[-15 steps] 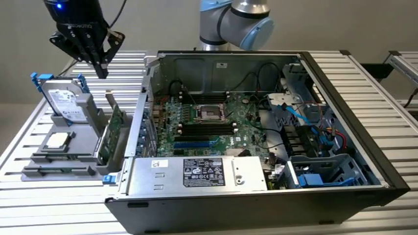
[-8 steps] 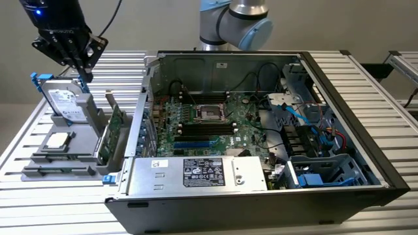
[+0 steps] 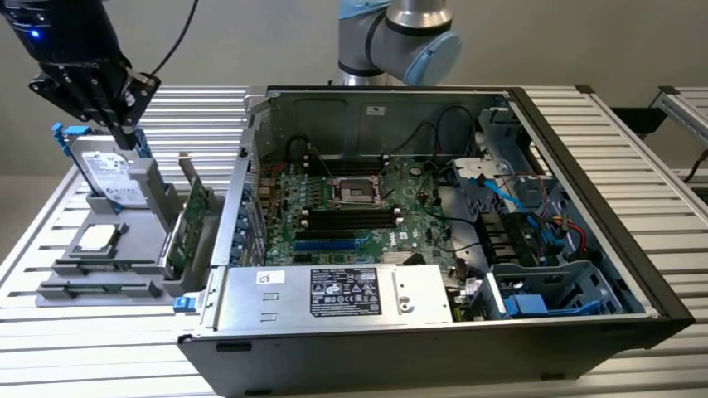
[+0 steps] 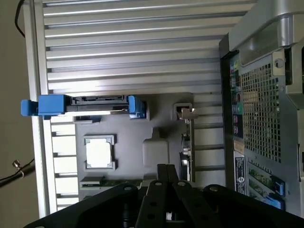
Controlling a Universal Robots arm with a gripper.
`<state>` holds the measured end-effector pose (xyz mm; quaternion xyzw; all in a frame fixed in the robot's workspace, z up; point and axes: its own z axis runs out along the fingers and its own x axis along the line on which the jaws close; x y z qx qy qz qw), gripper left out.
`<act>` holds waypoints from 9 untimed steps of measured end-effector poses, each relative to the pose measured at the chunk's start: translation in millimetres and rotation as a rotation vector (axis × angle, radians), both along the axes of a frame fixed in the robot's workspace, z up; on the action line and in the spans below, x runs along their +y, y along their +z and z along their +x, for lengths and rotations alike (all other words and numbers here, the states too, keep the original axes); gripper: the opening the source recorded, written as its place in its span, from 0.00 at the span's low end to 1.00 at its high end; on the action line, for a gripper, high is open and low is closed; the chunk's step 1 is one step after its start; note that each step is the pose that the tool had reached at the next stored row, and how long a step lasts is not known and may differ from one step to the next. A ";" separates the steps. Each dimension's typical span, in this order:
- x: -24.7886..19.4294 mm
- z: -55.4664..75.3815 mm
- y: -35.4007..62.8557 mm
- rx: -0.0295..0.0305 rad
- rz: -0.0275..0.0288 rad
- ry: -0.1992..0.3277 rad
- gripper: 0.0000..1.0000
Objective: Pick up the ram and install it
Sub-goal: 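Reach for the ram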
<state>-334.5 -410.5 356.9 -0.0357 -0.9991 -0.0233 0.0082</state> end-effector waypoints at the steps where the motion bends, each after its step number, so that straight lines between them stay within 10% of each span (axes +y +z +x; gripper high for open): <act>1: -2.6 -1.8 -0.1 0.0001 0.0001 0.000 0.11; 9: -27.3 -19.4 -1.0 0.0001 0.0000 0.000 0.11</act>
